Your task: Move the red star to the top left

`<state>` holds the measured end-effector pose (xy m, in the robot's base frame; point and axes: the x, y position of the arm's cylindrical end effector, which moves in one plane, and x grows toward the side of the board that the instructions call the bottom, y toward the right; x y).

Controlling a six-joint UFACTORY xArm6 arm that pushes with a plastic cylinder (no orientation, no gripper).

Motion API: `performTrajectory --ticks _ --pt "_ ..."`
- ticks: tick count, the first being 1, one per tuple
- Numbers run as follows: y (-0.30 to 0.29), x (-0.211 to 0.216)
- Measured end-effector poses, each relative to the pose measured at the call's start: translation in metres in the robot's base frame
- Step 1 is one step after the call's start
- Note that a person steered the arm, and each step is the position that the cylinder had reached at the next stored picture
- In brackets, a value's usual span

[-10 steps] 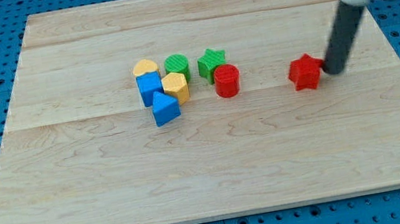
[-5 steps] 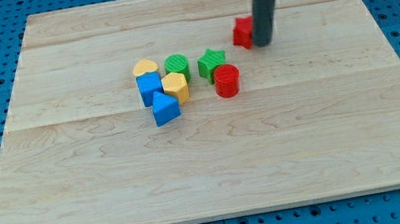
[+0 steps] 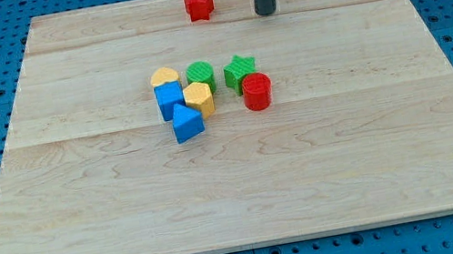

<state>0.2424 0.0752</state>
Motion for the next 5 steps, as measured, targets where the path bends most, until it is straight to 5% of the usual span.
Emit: performTrajectory --ticks 1,3,4,5 --pt "-0.021 -0.036" --pt "-0.133 -0.028" --pt "-0.064 -0.017" --pt "-0.084 -0.003"
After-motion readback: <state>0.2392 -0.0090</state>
